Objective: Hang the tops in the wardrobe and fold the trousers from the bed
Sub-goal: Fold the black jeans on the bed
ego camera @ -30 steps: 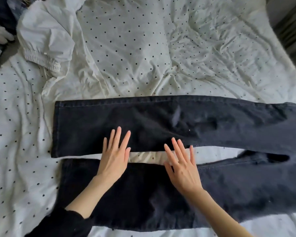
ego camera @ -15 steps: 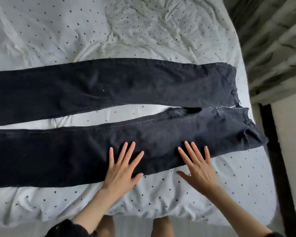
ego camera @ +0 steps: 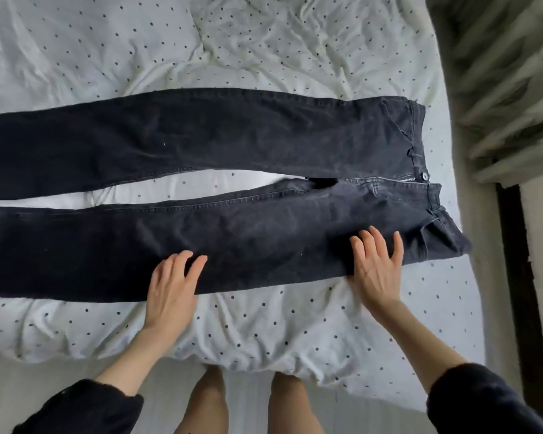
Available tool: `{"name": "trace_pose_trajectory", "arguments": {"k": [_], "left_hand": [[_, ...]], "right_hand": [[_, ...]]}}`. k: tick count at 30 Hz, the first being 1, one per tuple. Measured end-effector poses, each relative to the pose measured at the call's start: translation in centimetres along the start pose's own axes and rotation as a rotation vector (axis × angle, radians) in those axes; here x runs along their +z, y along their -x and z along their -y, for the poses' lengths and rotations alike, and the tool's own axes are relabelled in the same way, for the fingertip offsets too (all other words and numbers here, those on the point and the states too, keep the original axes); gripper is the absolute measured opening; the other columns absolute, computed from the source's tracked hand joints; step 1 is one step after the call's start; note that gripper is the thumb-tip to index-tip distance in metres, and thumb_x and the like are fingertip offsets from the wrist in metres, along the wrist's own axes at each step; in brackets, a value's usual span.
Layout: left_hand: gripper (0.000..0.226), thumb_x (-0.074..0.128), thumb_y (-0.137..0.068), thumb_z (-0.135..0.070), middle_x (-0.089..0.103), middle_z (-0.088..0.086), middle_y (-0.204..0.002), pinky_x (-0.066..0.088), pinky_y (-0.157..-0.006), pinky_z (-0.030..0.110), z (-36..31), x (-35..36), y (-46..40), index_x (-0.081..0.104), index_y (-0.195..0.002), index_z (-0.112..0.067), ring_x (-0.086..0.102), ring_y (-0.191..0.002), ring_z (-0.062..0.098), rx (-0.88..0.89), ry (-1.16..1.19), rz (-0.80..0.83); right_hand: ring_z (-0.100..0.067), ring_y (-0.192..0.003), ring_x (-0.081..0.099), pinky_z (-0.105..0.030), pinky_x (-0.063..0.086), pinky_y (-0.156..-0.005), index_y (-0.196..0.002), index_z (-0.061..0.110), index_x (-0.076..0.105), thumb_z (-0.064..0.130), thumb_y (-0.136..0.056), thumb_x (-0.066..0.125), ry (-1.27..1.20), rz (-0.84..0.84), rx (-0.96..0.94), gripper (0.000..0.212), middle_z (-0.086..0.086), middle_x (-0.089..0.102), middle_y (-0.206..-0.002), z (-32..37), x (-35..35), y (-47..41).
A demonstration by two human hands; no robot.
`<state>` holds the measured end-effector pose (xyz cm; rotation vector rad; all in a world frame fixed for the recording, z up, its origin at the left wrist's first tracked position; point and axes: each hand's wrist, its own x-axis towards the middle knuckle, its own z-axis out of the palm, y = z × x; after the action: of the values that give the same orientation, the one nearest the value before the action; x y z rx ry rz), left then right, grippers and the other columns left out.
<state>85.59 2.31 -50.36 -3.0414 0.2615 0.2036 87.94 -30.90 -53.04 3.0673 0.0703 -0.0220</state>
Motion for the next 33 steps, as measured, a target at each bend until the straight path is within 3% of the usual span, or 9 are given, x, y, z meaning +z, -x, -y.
{"name": "trace_pose_trajectory", "arguments": {"k": [2, 6, 11, 17, 22, 28, 33], "left_hand": [[0.06, 0.076, -0.045, 0.019, 0.059, 0.02, -0.095, 0.052, -0.065, 0.047, 1.1, -2.3, -0.1, 0.065, -0.102, 0.001, 0.059, -0.081, 0.04, -0.073, 0.047, -0.008], [0.017, 0.073, -0.073, 0.004, 0.062, 0.012, -0.079, 0.049, -0.054, 0.04, 3.5, -5.6, -1.9, 0.068, -0.089, -0.001, 0.06, -0.069, 0.033, -0.195, 0.185, -0.055], [0.005, 0.063, -0.085, 0.001, 0.061, 0.016, -0.074, 0.049, -0.06, 0.046, 5.0, -9.9, -8.7, 0.066, -0.088, 0.0, 0.06, -0.068, 0.037, -0.225, 0.312, -0.308], [0.012, 0.055, -0.091, -0.005, 0.058, 0.02, -0.078, 0.043, -0.067, 0.048, 7.3, -13.2, -19.5, 0.066, -0.095, -0.001, 0.055, -0.074, 0.039, -0.149, 0.28, -0.365], [0.022, 0.052, -0.094, -0.015, 0.065, 0.017, -0.102, 0.044, -0.086, 0.043, 9.5, -10.8, -28.7, 0.065, -0.107, -0.002, 0.057, -0.097, 0.036, -0.157, 0.427, -0.229], [0.022, 0.055, -0.092, -0.027, 0.064, 0.007, -0.11, 0.043, -0.083, 0.034, 11.3, -5.0, -33.6, 0.061, -0.106, -0.011, 0.057, -0.101, 0.026, -0.221, 0.578, 0.009], [0.021, 0.055, -0.09, -0.036, 0.058, -0.004, -0.098, 0.042, -0.076, 0.031, 12.0, -3.2, -33.8, 0.059, -0.101, -0.018, 0.056, -0.101, 0.02, -0.228, 0.572, 0.008]], "right_hand": [[-0.034, -0.102, 0.061, -0.061, 0.038, -0.097, -0.099, 0.002, 0.064, -0.004, -0.054, 0.077, -0.015, -0.027, 0.059, 0.047, -0.016, 0.063, -0.101, -1.1, -1.6, -0.1], [-0.034, -0.08, 0.058, -0.053, 0.043, -0.087, -0.091, 0.003, 0.062, 0.0, -0.056, 0.08, 0.024, -0.05, 0.144, 0.039, -0.016, 0.058, -0.085, -3.0, -4.6, -1.6], [-0.036, -0.071, 0.056, -0.052, 0.043, -0.077, -0.076, 0.002, 0.06, -0.009, -0.057, 0.075, -0.041, -0.078, 0.169, 0.026, -0.018, 0.055, -0.073, -3.8, -8.2, -7.0], [-0.031, -0.109, 0.051, -0.046, 0.018, -0.104, -0.108, 0.008, 0.062, 0.0, -0.084, 0.047, -0.145, -0.011, 0.362, 0.029, -0.012, 0.063, -0.105, -5.7, -9.4, -16.6], [-0.03, -0.115, 0.045, -0.049, 0.012, -0.109, -0.116, 0.01, 0.059, 0.007, -0.088, 0.048, -0.194, 0.016, 0.354, 0.03, -0.01, 0.059, -0.113, -5.6, -7.0, -25.0], [-0.029, -0.128, 0.036, -0.059, 0.017, -0.109, -0.123, 0.012, 0.054, 0.02, -0.094, 0.049, -0.381, 0.183, 0.438, 0.03, -0.009, 0.047, -0.133, -4.8, -0.7, -30.3], [-0.018, -0.144, 0.014, -0.062, 0.005, -0.111, -0.142, 0.02, 0.034, 0.031, -0.1, 0.034, -0.395, 0.298, 0.447, 0.043, -0.001, 0.024, -0.154, -3.9, 2.7, -31.1]]}}
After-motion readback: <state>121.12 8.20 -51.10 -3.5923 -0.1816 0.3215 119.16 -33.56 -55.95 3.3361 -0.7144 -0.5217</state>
